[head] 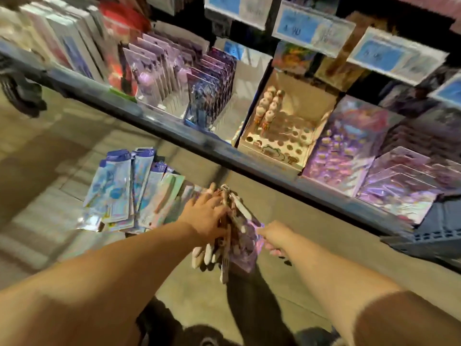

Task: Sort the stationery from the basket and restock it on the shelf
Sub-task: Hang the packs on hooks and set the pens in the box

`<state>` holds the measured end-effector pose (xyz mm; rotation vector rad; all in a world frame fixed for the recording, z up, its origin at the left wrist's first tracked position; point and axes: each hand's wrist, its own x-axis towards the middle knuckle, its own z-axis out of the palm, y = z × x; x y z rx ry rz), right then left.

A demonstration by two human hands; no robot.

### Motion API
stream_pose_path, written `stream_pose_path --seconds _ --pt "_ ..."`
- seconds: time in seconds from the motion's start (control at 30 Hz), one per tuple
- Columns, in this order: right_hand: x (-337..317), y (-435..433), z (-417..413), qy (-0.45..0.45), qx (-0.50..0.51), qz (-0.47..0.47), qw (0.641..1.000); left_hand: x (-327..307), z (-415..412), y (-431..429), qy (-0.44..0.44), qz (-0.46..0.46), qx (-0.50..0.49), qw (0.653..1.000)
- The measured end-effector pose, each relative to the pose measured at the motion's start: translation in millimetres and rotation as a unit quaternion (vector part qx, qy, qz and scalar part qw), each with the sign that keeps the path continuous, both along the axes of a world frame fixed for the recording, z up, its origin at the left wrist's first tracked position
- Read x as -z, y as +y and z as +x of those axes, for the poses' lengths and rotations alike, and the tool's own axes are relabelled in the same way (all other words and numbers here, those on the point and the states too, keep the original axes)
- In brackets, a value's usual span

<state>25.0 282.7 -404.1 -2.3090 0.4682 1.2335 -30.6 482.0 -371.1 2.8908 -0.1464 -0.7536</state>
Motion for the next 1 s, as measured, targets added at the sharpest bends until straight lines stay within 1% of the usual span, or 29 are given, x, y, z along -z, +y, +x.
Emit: stream_pose_path --seconds 0.07,0.17,0.27,0.37,0.43,0.5,0.57,0.7,0.77,0.87,1.0 --pt "12.2 -8.2 -5.4 0.006 0.066 0.012 0.998 9.3 -3.5 5.1 0.015 0.022 0.026 0.999" --pt "26.4 -11.0 -13.1 0.024 0.147 0.038 0.988 18.6 -6.1 9.0 0.045 0.030 0.048 0.997" --pt "35.4 -3.3 -16.4 0.020 0.193 0.058 0.979 23.7 1.1 7.5 0.075 0.032 0.054 0.995" --pt "54.8 6.6 -14.0 0.004 0.255 0.054 0.965 30.1 10.0 7.7 0.085 0.030 0.071 0.993" --pt "67.3 9.9 -11.1 0.012 0.298 0.068 0.952 36.7 12.2 9.0 0.089 0.031 0.081 0.992" --pt "76.5 10.4 -6.3 0.021 0.320 0.068 0.945 42.0 11.5 11.6 0.098 0.040 0.093 0.990" --pt "93.0 2.9 -3.2 0.015 0.323 0.061 0.944 47.1 11.1 13.8 0.100 0.047 0.102 0.989" --pt "165.4 -24.4 -1.4 0.006 0.289 0.040 0.957 52.5 11.9 15.4 0.102 0.041 0.104 0.988" --pt "164.2 -24.7 -0.3 0.012 0.253 0.049 0.966 53.1 12.4 15.2 0.104 0.039 0.104 0.988" --pt "101.4 -6.7 0.8 -0.004 0.222 0.054 0.973 52.3 13.3 15.7 0.108 0.036 0.103 0.988" --pt "59.6 -7.3 8.5 -0.047 0.164 0.065 0.983 51.5 13.4 14.3 0.111 0.041 0.103 0.988"
